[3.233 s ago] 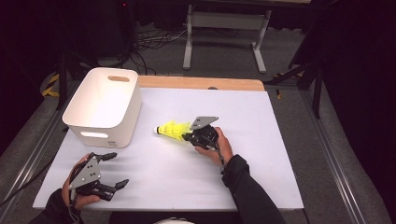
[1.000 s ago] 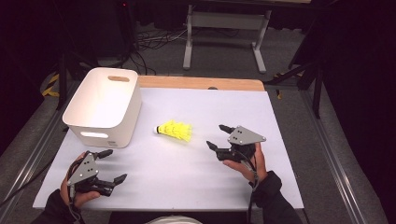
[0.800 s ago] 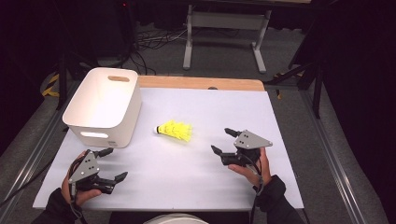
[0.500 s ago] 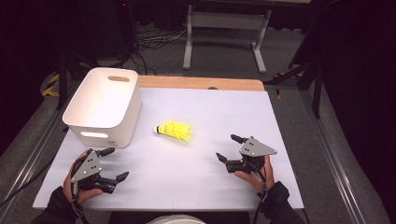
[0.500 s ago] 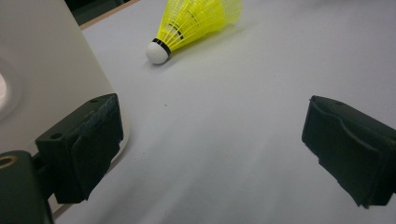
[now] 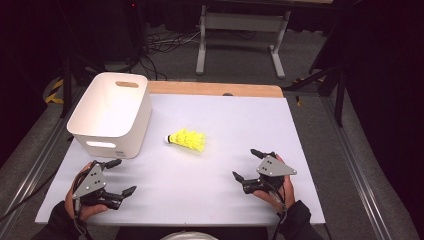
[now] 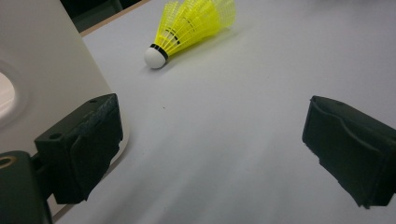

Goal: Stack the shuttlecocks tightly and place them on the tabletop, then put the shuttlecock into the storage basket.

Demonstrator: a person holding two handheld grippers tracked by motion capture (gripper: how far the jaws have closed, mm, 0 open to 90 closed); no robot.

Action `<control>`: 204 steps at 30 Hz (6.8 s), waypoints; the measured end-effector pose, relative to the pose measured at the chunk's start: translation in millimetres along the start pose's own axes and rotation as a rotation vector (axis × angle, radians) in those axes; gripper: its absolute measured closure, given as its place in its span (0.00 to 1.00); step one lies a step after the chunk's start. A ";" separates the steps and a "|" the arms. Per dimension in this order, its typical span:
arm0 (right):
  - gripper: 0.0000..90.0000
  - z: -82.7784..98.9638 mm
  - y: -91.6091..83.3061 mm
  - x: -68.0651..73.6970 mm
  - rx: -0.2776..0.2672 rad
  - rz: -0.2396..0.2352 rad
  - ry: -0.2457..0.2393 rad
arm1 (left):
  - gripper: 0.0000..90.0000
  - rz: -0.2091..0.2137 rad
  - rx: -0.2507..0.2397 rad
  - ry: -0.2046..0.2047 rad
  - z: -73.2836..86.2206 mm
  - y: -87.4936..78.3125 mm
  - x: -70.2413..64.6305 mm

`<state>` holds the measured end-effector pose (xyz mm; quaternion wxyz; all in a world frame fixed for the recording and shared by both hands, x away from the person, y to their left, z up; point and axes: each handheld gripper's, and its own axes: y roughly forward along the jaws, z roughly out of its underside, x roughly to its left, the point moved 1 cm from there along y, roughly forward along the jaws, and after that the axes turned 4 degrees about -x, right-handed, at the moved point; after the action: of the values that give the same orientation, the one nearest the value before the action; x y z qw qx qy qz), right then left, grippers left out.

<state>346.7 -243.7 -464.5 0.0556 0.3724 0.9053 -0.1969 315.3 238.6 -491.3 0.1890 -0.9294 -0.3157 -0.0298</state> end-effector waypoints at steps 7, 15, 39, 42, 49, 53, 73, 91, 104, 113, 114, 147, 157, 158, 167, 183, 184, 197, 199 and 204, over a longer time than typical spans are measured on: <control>0.08 1.6 5.0 2.9 0.026 -0.001 -0.011 | 0.07 0.004 0.009 0.005 0.6 -0.3 -2.3; 0.08 1.9 12.4 6.0 0.049 -0.020 -0.003 | 0.06 0.000 0.003 0.003 0.7 -0.8 -0.9; 0.11 -18.5 60.7 12.4 0.115 -0.117 0.066 | 0.06 0.014 0.013 0.030 -1.8 2.3 -5.0; 0.11 -23.1 73.2 11.5 0.132 -0.133 0.081 | 0.06 0.015 0.014 0.029 -2.2 2.8 -4.6; 0.14 -32.3 103.8 10.4 0.177 -0.176 0.106 | 0.06 0.017 0.009 0.025 -1.9 1.8 -4.9; 0.17 -36.4 122.5 14.4 0.218 -0.205 0.112 | 0.06 0.021 0.007 0.025 -1.8 2.0 -5.4; 0.42 -50.9 192.1 29.7 0.271 -0.218 0.242 | 0.06 0.038 0.012 0.029 -1.5 2.9 -7.1; 0.96 -60.1 203.0 28.9 0.244 -0.114 0.173 | 0.06 0.037 0.022 0.023 -0.6 3.5 -7.3; 0.97 -61.5 175.8 26.9 0.192 -0.161 0.182 | 0.07 0.033 0.039 0.014 0.2 8.3 -8.0; 0.92 -56.9 188.4 33.1 0.244 -0.165 0.137 | 0.07 0.049 0.050 0.013 1.2 10.6 -8.3; 0.92 -56.7 190.3 32.7 0.245 -0.172 0.143 | 0.07 0.050 0.052 0.015 1.3 10.8 -8.7; 0.87 -69.6 232.5 41.2 0.290 -0.064 0.116 | 0.07 0.101 0.024 -0.006 0.4 11.2 -15.3; 0.89 -71.8 229.3 34.4 0.254 -0.083 0.124 | 0.08 0.079 0.030 -0.014 0.2 12.3 -13.3; 0.89 -72.1 226.8 33.1 0.249 -0.084 0.126 | 0.08 0.074 0.033 -0.018 0.0 12.6 -13.2; 0.89 -81.8 191.1 27.6 0.192 -0.126 0.102 | 0.11 0.044 0.037 -0.034 -3.0 18.1 -9.8; 0.88 -97.7 124.2 35.4 0.187 -0.237 -0.070 | 0.12 0.064 0.050 -0.020 -27.8 57.4 -3.0; 0.88 -98.4 121.6 36.8 0.187 -0.241 -0.078 | 0.12 0.067 0.048 -0.014 -29.8 60.4 -3.3; 0.88 -106.7 103.9 54.4 0.222 -0.302 -0.198 | 0.18 0.119 0.023 0.015 -49.7 88.4 -4.9; 0.88 -108.0 104.2 56.9 0.237 -0.307 -0.230 | 0.24 0.130 0.026 0.018 -52.5 92.9 -4.7; 0.88 -109.7 105.0 60.9 0.273 -0.305 -0.283 | 0.36 0.140 0.043 0.025 -57.2 101.3 -3.8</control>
<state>381.2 -92.6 -412.1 0.1004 0.2043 0.8992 -0.3737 376.5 141.3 -472.6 0.2144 -0.9444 -0.2483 -0.0212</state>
